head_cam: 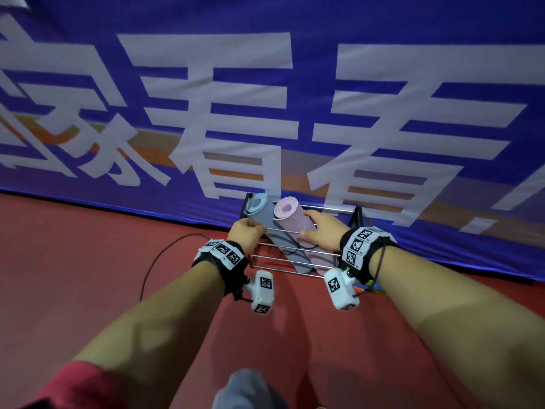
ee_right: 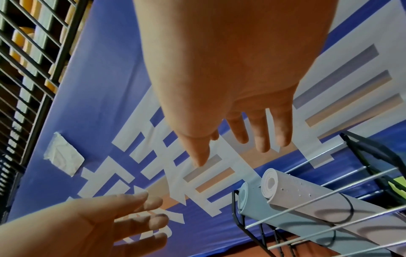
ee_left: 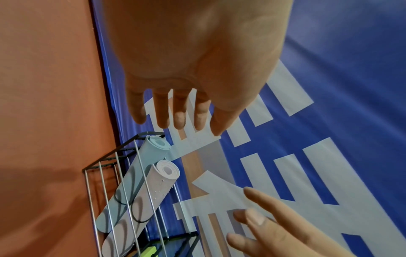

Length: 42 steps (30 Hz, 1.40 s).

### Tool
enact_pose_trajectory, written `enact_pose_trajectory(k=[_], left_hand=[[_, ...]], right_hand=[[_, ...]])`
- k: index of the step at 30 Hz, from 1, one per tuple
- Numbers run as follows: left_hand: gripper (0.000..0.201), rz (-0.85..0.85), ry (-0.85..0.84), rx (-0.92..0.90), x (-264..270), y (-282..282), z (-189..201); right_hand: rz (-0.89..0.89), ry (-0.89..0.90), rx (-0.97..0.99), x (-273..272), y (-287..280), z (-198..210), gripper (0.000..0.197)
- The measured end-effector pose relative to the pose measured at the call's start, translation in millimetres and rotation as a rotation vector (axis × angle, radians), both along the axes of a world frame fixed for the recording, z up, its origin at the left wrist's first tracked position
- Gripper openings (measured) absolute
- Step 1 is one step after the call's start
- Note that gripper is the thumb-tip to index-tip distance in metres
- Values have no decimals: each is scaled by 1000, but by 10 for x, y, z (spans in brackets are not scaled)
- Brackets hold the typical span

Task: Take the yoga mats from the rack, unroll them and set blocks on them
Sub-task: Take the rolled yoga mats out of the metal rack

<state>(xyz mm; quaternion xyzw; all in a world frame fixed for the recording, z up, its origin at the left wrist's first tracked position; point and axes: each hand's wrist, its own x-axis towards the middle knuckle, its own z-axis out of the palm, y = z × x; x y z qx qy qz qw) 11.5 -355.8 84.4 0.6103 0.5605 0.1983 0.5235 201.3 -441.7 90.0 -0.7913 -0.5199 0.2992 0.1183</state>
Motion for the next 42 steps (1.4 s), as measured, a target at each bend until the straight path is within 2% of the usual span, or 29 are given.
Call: enact_pose_trajectory(k=[5,7,9,12,14,15,18,22,23,27,30,33,36,39,42], left_hand=[[9,-94,126,-93,354,769,-358],[27,-155,187,-133,496,1076,-510],[30,-213,216,-193,662,1466,-699],[25,-267,271,-271,873,2021,-863],[14,-296,339,-239,1006,2406,-1049],[17,-330,387,-218,1074,2582,-1168],[18,-423,484,-247,1234,2912,-1461],[12,-456,545,-308,1488,3185,-1924],[15,-457,547,-323,1583,3252,-2118],[63,-345,528,-305,1784,3363,-2724],[79,-254,472,-244,1804,3481,-3363],[88,-218,474,-271,1745,3589,-3932],[83,-284,528,-288,1821,3581,-3603],[70,-338,609,-238,1869,3593,-3522],[55,-387,687,-194,1893,3588,-3534]], right_hand=[[-40,32,-43,367,677,-290,69],[-52,41,-65,479,968,-416,67],[-99,38,-90,614,1304,-589,66],[-164,50,-145,741,1717,-786,66],[-194,78,-178,840,2006,-931,65],[-210,99,-188,877,2123,-1007,63],[-237,109,-225,985,2348,-1196,56],[-283,133,-242,1126,2546,-1547,51],[-288,150,-251,1178,2622,-1698,51],[-282,181,-280,1256,2910,-2260,56],[-308,277,-272,1225,3084,-2729,56],[-262,248,-263,1212,3150,-3055,52],[-122,164,-259,1247,3166,-3310,53],[74,80,-365,1306,3151,-3539,63],[90,35,-404,1367,3113,-3615,71]])
